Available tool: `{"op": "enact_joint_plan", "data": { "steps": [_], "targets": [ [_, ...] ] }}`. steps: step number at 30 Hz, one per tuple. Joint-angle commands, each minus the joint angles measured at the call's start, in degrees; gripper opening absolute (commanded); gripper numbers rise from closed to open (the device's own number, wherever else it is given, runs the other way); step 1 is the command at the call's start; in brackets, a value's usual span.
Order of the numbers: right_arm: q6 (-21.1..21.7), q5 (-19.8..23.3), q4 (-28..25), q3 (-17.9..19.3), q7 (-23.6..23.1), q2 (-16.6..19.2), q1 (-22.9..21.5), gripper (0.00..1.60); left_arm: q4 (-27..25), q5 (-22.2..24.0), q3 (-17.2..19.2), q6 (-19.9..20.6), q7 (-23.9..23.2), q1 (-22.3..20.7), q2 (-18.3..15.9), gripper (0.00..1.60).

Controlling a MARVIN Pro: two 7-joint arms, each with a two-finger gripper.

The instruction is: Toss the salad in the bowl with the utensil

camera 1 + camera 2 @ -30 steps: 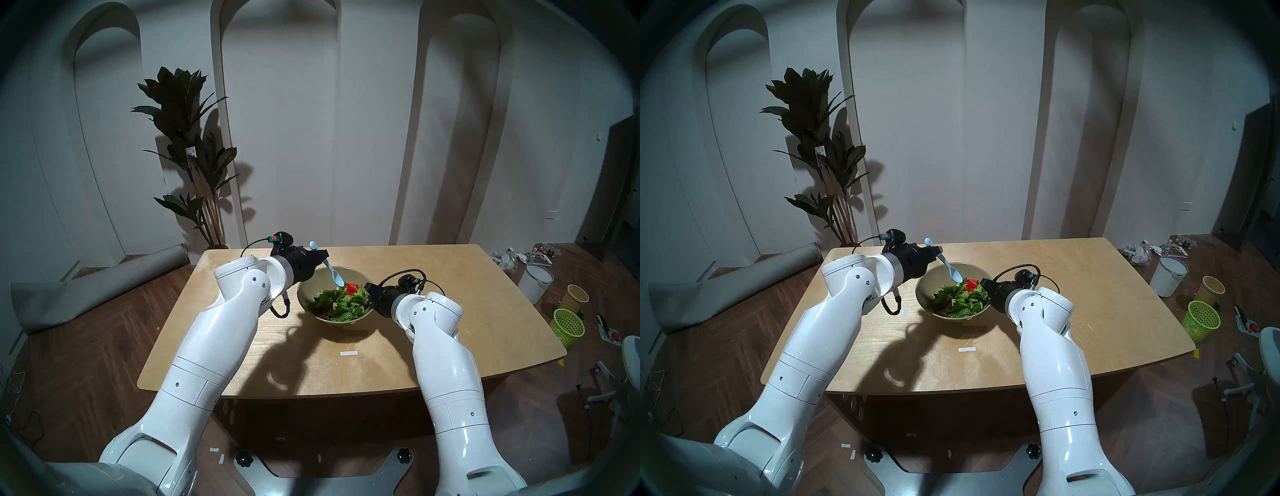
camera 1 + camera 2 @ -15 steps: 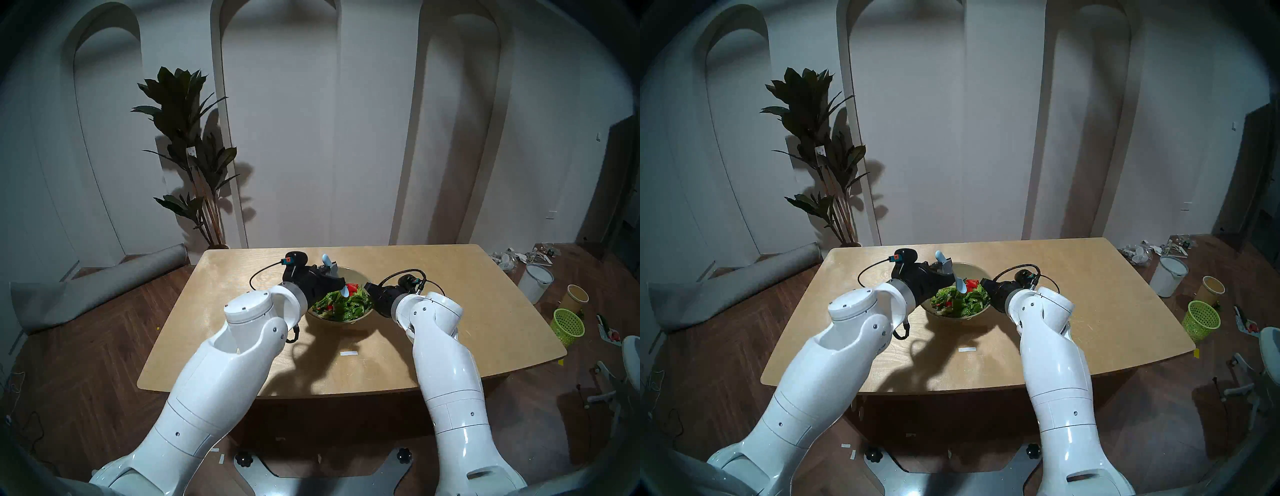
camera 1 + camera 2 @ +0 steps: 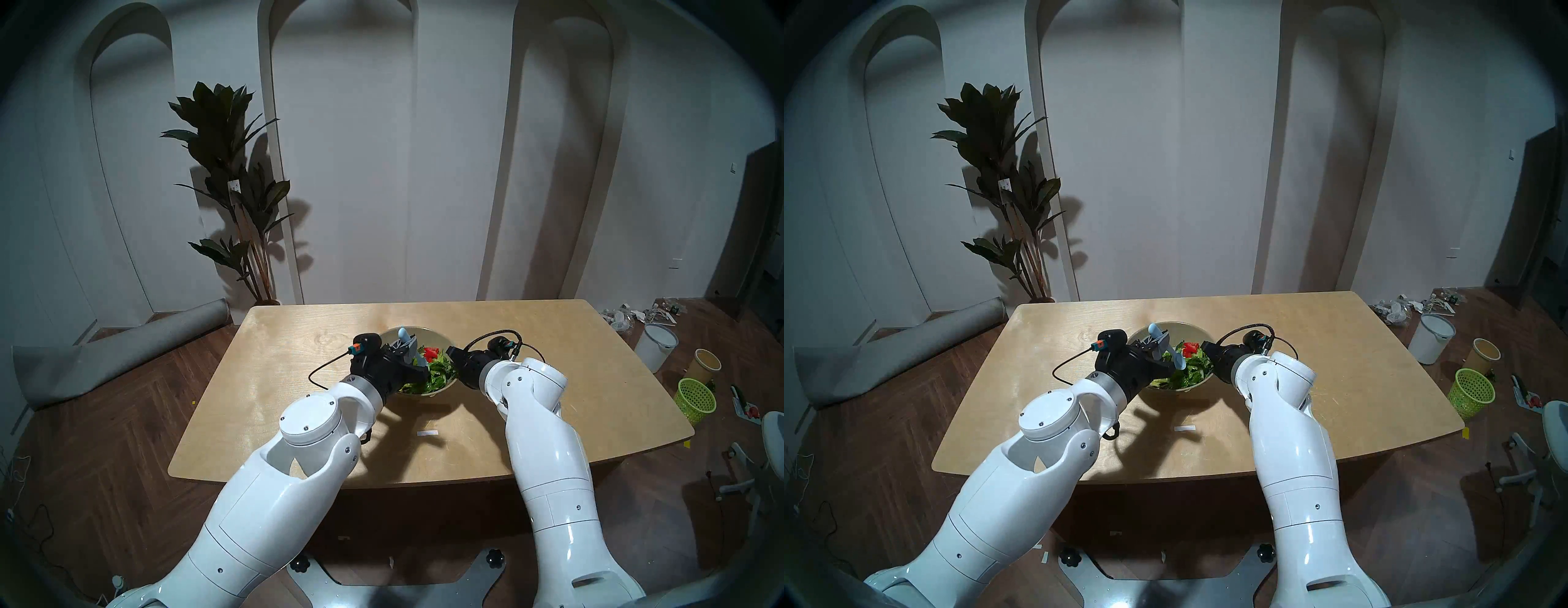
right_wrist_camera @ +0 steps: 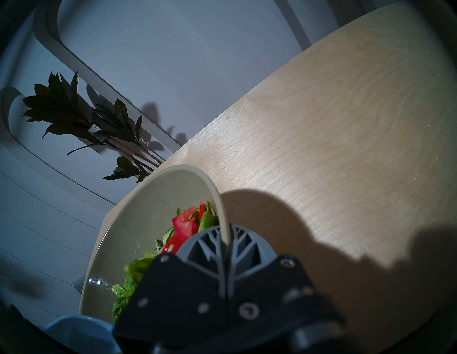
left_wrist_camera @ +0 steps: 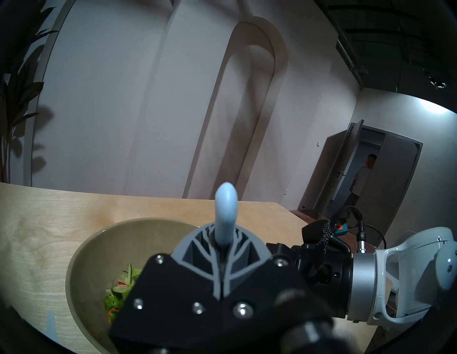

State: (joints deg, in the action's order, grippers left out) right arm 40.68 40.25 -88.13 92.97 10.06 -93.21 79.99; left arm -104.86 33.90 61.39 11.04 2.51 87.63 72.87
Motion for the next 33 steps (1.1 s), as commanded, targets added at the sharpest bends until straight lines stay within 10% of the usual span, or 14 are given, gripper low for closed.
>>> {"op": "enact_joint_plan", "data": {
  "steps": [1,16,33],
  "targets": [
    [-0.1,0.1,-1.0,0.1,-0.1,0.0,-0.3,0.0,-1.6,-2.1,-1.5,-2.9,-0.4,0.2,0.4,0.0],
    [-0.1,0.1,-1.0,0.1,-0.1,0.0,-0.3,0.0,4.7,-12.3,-5.7,-13.2,0.4,-1.3,1.0,0.0],
    [-0.1,0.1,-1.0,0.1,-0.1,0.0,-0.3,0.0,7.1,-19.8,-8.9,-13.4,7.0,-1.6,3.1,0.0]
  ]
}}
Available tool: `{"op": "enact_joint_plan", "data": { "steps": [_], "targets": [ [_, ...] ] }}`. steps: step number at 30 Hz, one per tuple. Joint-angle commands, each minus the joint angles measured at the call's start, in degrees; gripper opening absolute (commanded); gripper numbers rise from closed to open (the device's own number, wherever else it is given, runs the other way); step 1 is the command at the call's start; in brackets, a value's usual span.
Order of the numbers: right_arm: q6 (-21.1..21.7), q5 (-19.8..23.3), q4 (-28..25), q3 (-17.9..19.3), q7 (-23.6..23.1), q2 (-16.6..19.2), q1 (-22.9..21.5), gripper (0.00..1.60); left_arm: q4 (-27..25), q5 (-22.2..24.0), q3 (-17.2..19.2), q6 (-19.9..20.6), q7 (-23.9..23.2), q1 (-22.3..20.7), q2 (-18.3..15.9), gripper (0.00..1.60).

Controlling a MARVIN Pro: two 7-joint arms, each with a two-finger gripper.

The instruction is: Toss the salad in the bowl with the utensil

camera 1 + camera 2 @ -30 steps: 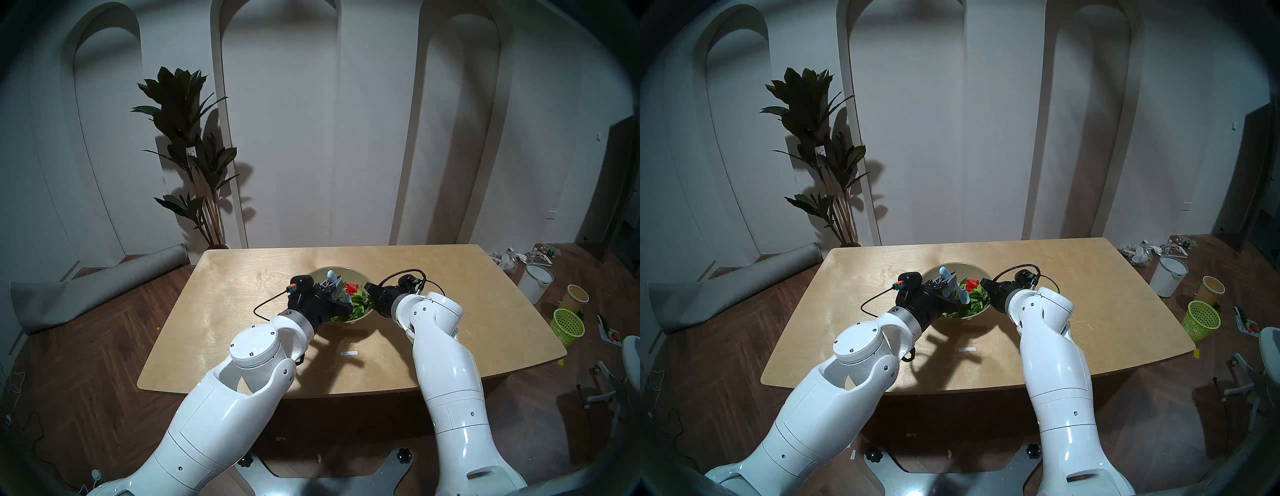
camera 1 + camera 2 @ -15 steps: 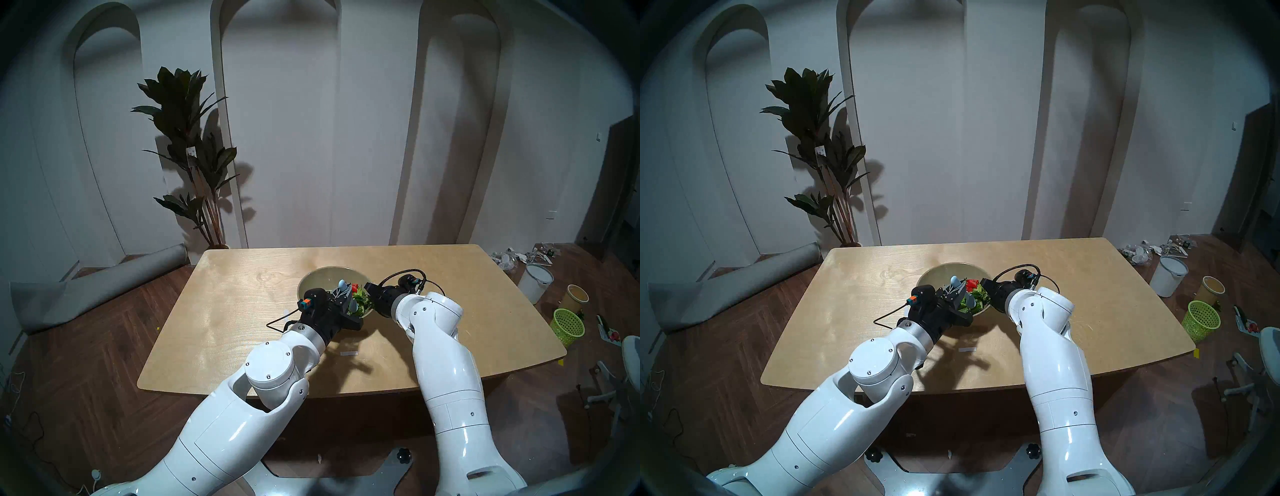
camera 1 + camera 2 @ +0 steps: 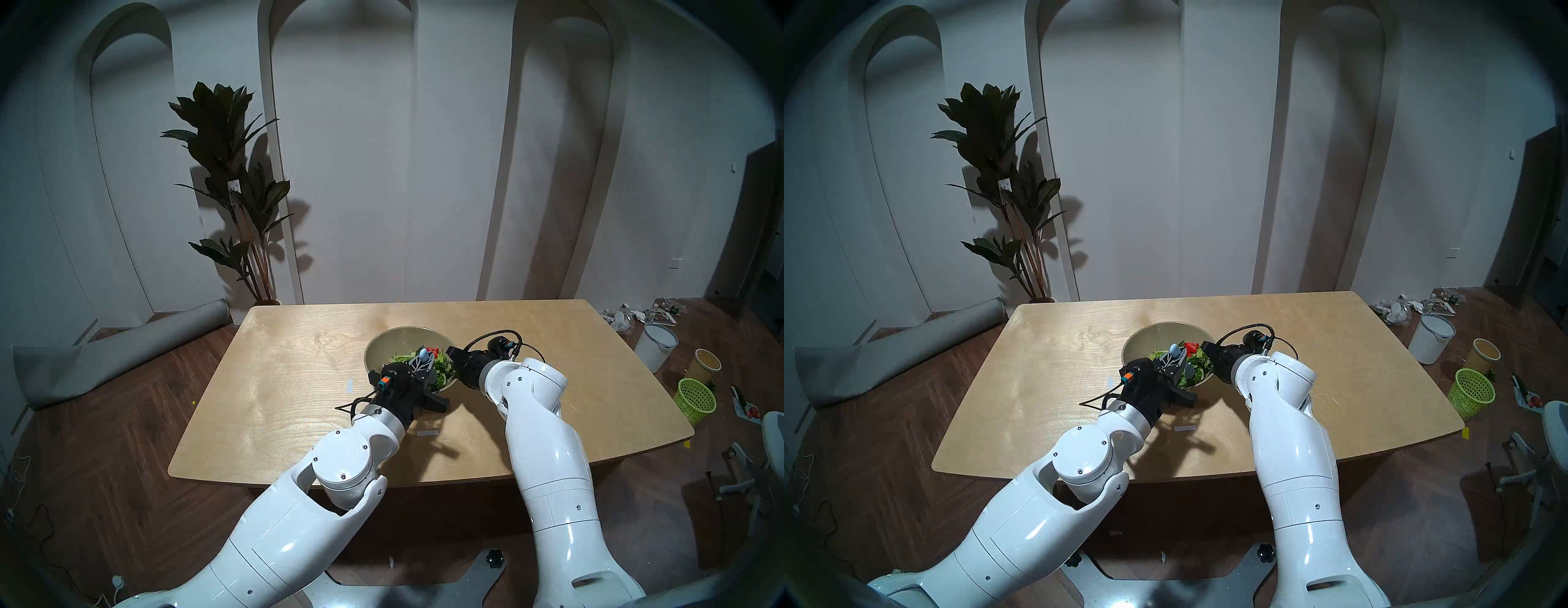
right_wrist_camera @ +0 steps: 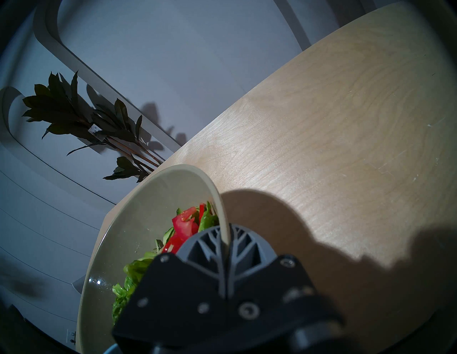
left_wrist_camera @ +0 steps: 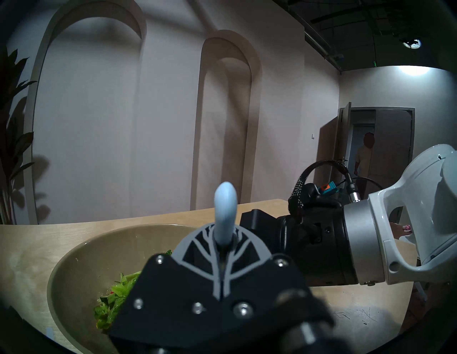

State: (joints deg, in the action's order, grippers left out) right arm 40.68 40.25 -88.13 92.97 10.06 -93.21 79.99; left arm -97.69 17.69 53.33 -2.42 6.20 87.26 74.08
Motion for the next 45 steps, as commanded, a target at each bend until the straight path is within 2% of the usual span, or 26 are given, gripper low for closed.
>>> {"op": "enact_joint_plan", "data": {
  "steps": [1,7,14,19,25,45],
  "targets": [
    [-0.1,0.1,-1.0,0.1,-0.1,0.0,-0.3,0.0,0.0,-4.8,-1.1,1.0,5.0,-1.3,2.2,0.0],
    [-0.1,0.1,-1.0,0.1,-0.1,0.0,-0.3,0.0,1.4,-8.0,-1.7,3.0,9.1,-2.7,3.2,0.0],
    [-0.1,0.1,-1.0,0.1,-0.1,0.0,-0.3,0.0,2.3,-8.6,-1.8,6.1,10.6,-3.9,3.6,0.0],
    [-0.1,0.1,-1.0,0.1,-0.1,0.0,-0.3,0.0,4.1,-10.8,-2.4,5.5,11.9,-4.4,3.8,0.0],
    [-0.1,0.1,-1.0,0.1,-0.1,0.0,-0.3,0.0,7.4,-14.2,-3.0,2.8,14.1,-5.5,4.1,0.0],
    [-0.1,0.1,-1.0,0.1,-0.1,0.0,-0.3,0.0,10.4,-15.0,-1.1,1.6,15.2,-7.4,4.2,0.0]
  ]
}}
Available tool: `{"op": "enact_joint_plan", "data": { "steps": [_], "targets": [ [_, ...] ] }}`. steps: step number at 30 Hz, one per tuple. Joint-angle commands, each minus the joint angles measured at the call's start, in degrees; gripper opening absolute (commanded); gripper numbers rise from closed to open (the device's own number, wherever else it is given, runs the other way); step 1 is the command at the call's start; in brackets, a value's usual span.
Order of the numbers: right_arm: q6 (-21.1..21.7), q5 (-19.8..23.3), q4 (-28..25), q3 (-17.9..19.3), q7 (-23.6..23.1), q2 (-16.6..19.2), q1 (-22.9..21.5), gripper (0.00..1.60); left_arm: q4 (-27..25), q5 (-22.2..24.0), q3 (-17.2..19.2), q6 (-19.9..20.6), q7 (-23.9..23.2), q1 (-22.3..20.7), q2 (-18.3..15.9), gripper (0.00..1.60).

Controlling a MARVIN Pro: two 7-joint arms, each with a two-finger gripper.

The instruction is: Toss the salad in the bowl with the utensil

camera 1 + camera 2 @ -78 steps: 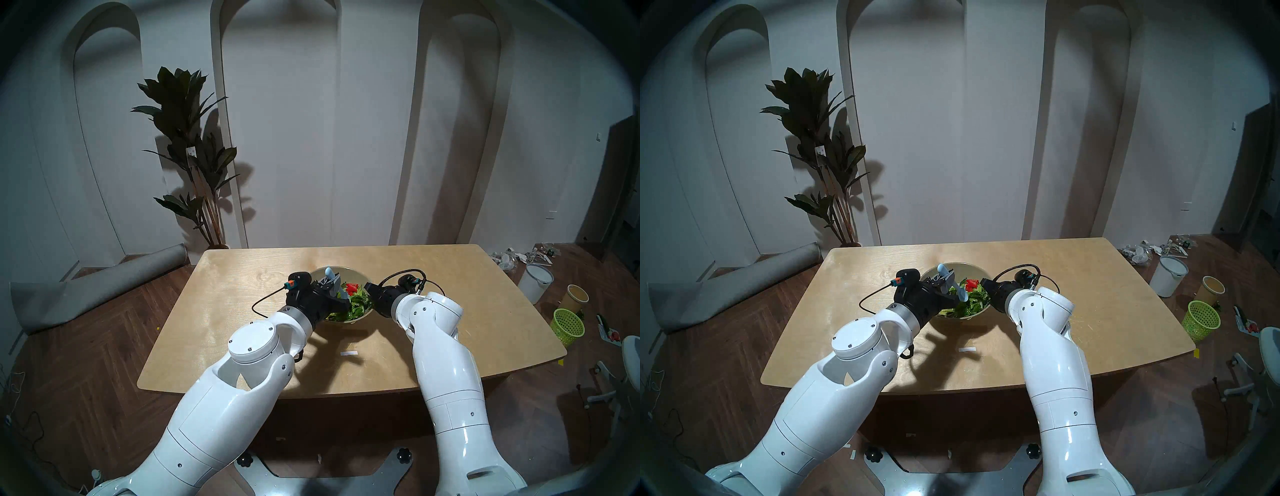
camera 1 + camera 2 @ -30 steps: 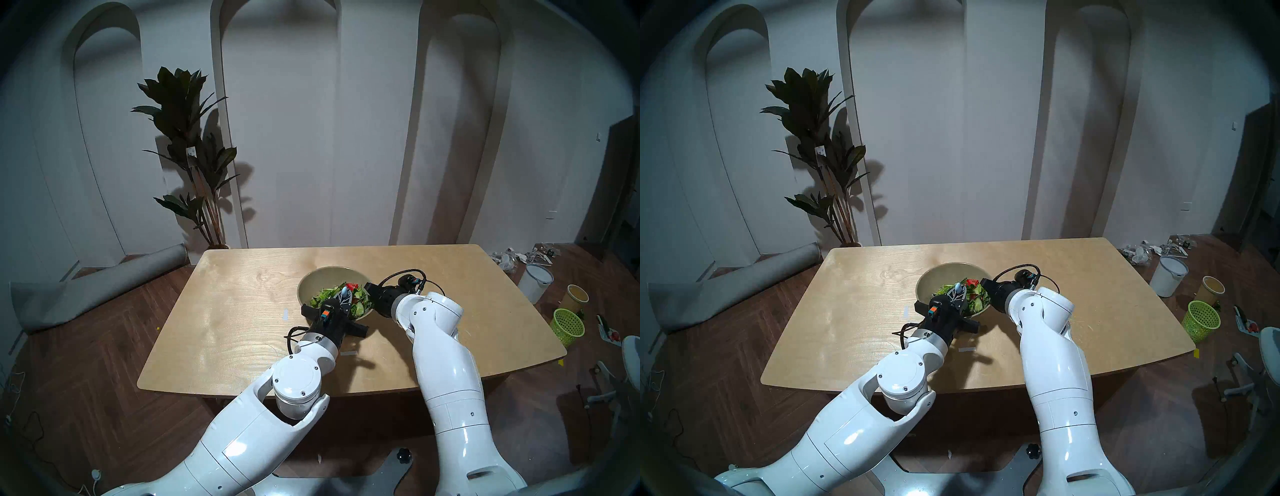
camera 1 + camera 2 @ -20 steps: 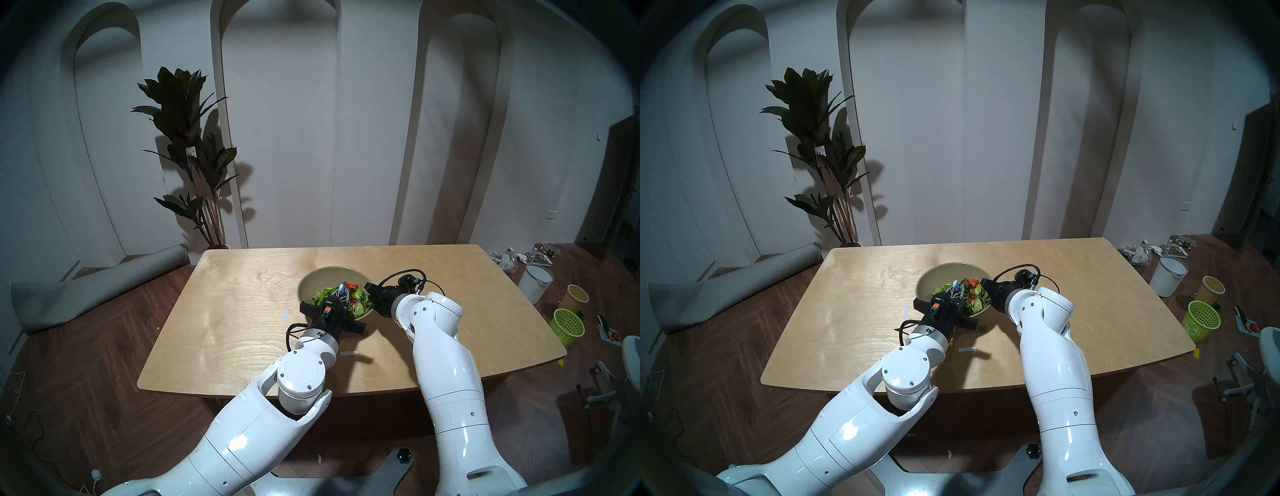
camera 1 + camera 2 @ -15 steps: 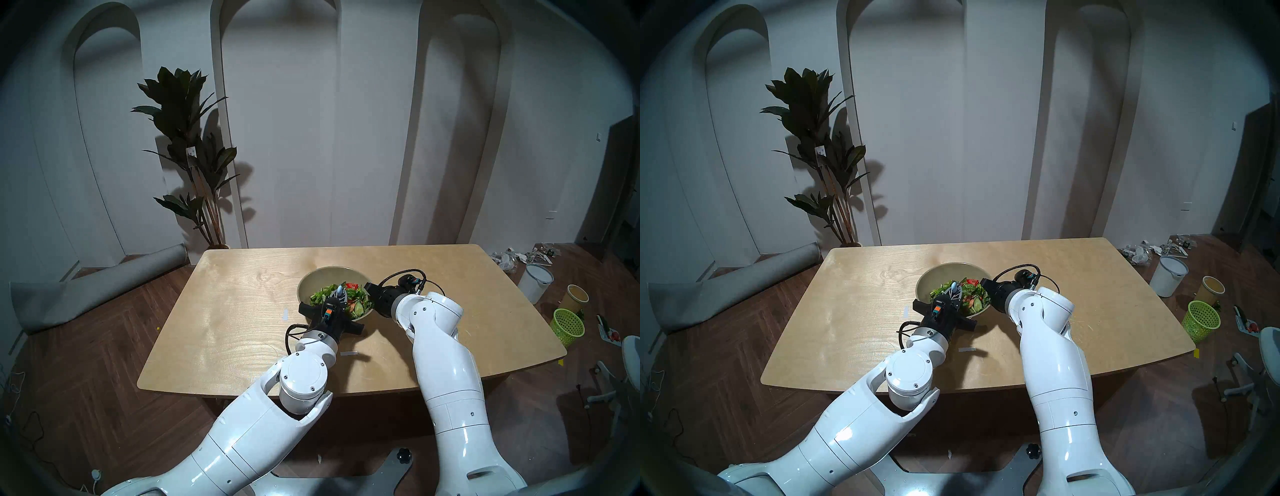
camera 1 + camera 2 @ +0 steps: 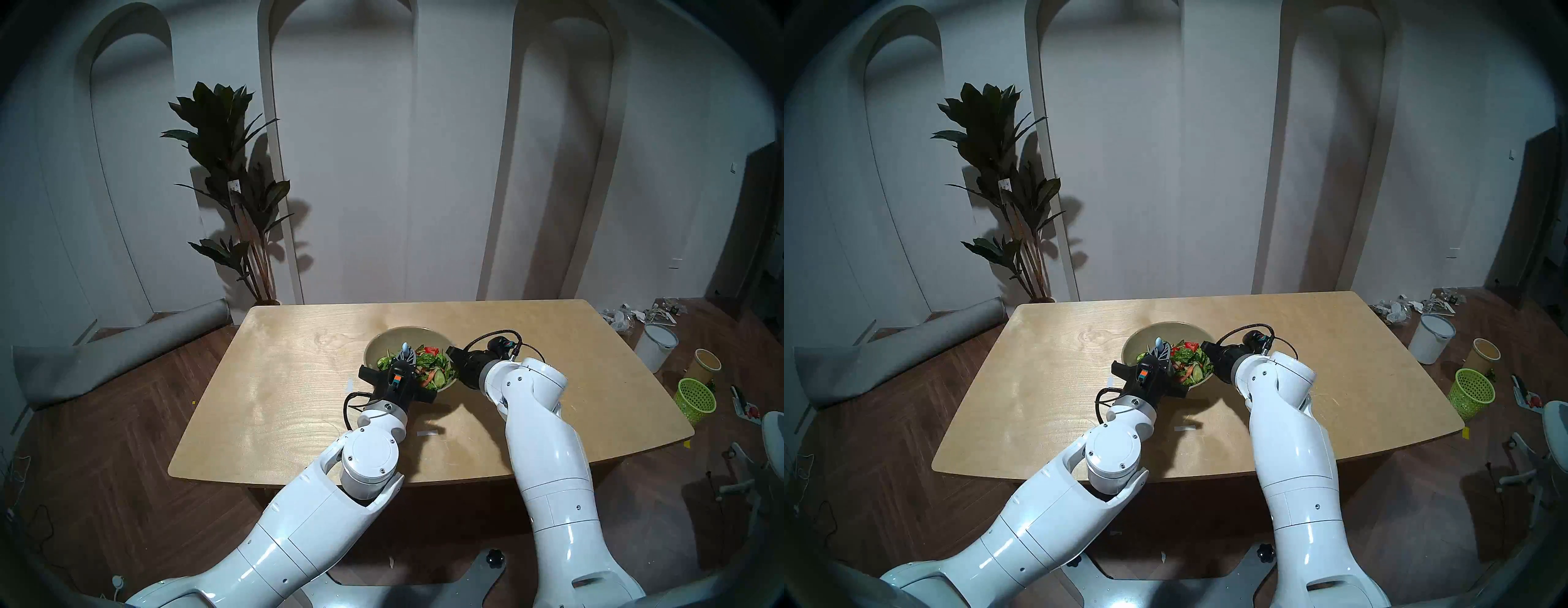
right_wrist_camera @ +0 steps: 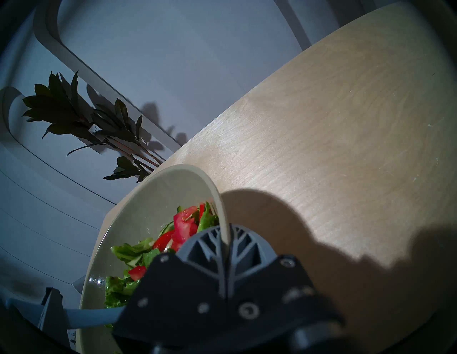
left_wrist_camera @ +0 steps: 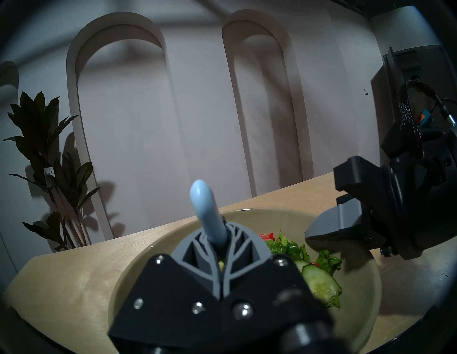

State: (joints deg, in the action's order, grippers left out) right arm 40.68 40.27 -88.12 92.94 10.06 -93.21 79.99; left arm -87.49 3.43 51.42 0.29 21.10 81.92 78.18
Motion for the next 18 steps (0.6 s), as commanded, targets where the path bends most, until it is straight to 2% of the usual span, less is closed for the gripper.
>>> {"op": "enact_joint_plan", "data": {
  "steps": [1,18],
  "targets": [
    [-0.1,0.1,-1.0,0.2,-0.1,0.0,-0.3,0.0,0.2,-0.7,0.8,-1.1,0.3,-2.1,0.1,0.0],
    [-0.1,0.1,-1.0,0.2,-0.1,0.0,-0.3,0.0,0.3,-0.8,2.4,-2.0,-0.3,-2.7,-1.5,0.0]
  ]
}}
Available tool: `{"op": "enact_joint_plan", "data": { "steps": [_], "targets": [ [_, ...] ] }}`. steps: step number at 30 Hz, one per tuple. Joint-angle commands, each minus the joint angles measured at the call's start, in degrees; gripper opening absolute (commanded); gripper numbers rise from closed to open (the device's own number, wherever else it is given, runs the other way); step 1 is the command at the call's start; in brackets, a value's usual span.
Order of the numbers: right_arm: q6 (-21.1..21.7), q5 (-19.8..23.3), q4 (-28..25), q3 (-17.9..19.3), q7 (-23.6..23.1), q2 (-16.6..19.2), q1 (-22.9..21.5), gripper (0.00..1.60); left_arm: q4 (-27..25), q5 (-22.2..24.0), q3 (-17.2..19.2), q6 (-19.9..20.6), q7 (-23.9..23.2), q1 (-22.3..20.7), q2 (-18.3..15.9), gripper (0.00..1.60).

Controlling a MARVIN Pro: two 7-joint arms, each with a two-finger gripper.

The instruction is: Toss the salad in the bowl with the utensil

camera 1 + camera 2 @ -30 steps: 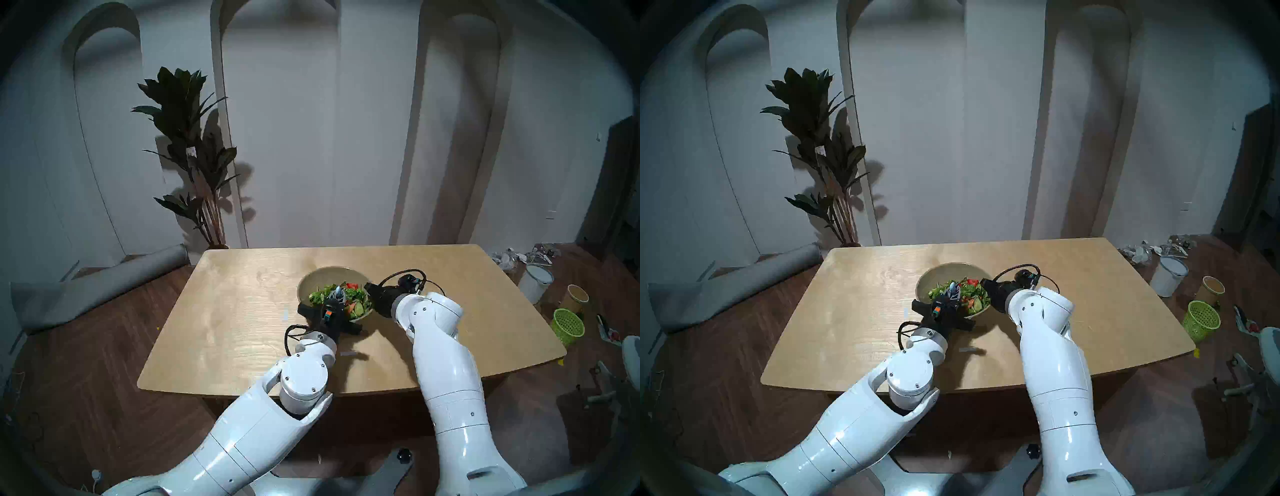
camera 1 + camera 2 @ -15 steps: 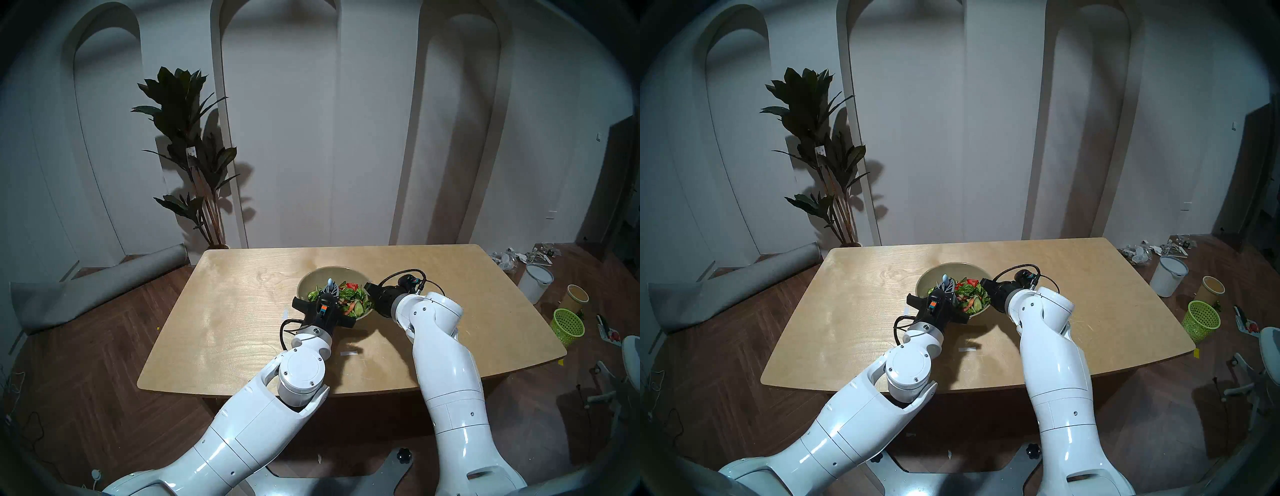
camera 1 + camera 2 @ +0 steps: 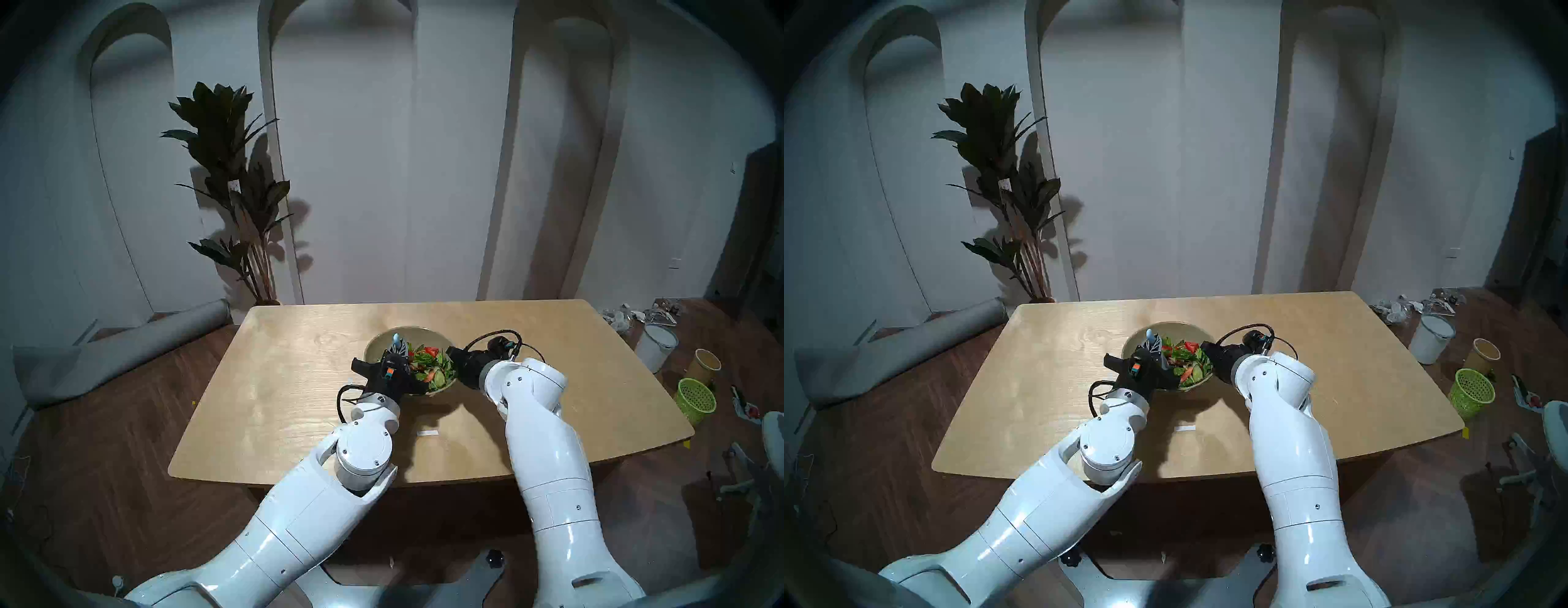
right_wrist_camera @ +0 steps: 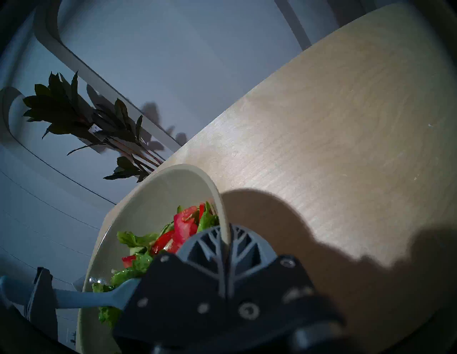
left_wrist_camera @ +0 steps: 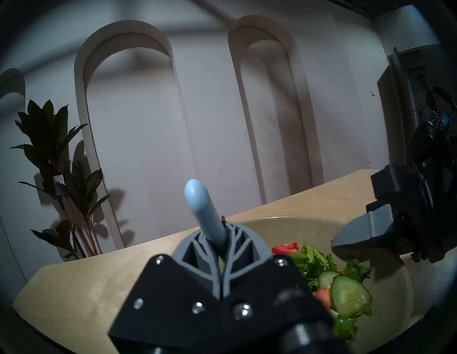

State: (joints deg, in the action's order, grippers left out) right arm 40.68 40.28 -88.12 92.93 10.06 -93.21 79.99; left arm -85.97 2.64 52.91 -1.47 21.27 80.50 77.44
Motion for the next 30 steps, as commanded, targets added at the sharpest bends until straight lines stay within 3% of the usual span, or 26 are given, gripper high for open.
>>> {"op": "enact_joint_plan", "data": {
  "steps": [1,8,17,23,30],
  "targets": [
    [-0.1,0.1,-1.0,0.2,-0.1,0.0,-0.3,0.0,-1.7,0.1,1.0,-0.1,-0.5,-1.1,-1.0,0.0],
    [-0.1,0.1,-1.0,0.2,-0.1,0.0,-0.3,0.0,-7.7,4.7,2.5,3.2,-3.0,0.8,-1.6,0.0],
    [-0.1,0.1,-0.9,0.1,-0.1,0.0,-0.4,0.0,-14.3,13.8,4.7,7.6,-6.8,2.2,-1.0,0.0],
    [-0.1,0.1,-0.9,0.1,-0.1,0.0,-0.3,0.0,-18.5,18.5,5.9,8.5,-10.1,3.1,-2.2,0.0],
    [-0.1,0.1,-1.0,0.2,-0.1,0.0,-0.3,0.0,-22.4,23.1,6.9,14.1,-12.5,3.5,-3.3,0.0]
  ]
}}
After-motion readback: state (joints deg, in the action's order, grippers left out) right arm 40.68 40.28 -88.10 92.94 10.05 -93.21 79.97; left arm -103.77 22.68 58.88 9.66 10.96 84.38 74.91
